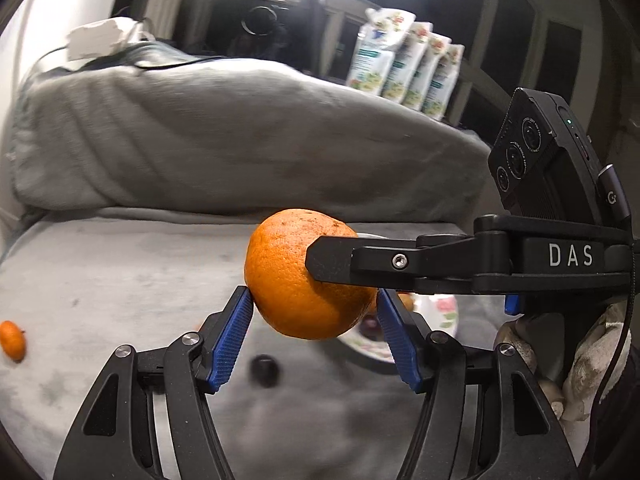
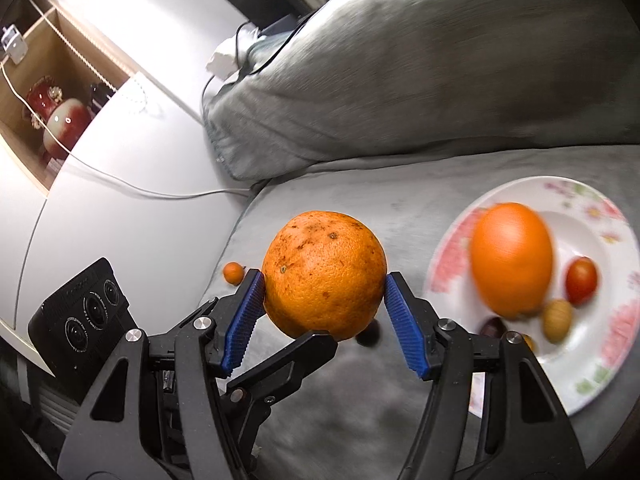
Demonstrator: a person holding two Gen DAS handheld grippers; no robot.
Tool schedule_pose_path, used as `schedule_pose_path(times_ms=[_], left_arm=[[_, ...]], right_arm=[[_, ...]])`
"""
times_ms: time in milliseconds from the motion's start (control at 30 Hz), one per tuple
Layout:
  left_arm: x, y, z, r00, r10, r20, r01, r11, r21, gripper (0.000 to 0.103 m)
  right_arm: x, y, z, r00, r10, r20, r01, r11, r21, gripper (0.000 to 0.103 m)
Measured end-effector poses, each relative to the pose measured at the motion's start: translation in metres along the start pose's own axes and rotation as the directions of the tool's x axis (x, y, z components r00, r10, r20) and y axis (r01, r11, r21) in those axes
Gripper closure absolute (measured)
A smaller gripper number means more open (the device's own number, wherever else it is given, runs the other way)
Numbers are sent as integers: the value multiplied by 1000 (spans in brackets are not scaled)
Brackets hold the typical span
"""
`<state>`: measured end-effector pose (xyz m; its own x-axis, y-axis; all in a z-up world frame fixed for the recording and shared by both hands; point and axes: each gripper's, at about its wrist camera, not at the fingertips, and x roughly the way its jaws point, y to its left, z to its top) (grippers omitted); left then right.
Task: Organize fruits
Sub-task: 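Carry the spotted orange with both tools onto the white plate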
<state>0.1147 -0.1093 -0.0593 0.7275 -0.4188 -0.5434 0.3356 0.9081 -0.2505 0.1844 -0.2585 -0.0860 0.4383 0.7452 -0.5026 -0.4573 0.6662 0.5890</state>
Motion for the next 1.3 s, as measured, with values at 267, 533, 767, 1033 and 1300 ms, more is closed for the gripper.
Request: schedule_pose_path(times_ms=[267, 533, 767, 1033, 1300], left_arm=[[19, -43, -6, 996, -75, -38, 77, 996, 46, 40], [40, -69, -14, 989, -118, -88, 125, 990, 72, 41], [55, -80, -21, 982, -138, -130, 149, 986, 78, 43], [64, -86, -28, 973, -154, -174, 171, 982, 86, 48], [63, -90, -30, 971, -160, -176, 180, 978, 102, 50]], right_arm=[[-49, -34, -21, 998, -56, 35, 54, 998, 43, 38], [-74, -69, -37, 996, -81, 46, 76, 991, 114, 38], [-84, -90, -44, 994, -102, 45, 94, 984, 151, 38], [-87, -105, -45, 991, -125, 48, 114, 976, 184, 38], [-93, -115, -41, 989, -125, 82, 106, 973, 206, 40]])
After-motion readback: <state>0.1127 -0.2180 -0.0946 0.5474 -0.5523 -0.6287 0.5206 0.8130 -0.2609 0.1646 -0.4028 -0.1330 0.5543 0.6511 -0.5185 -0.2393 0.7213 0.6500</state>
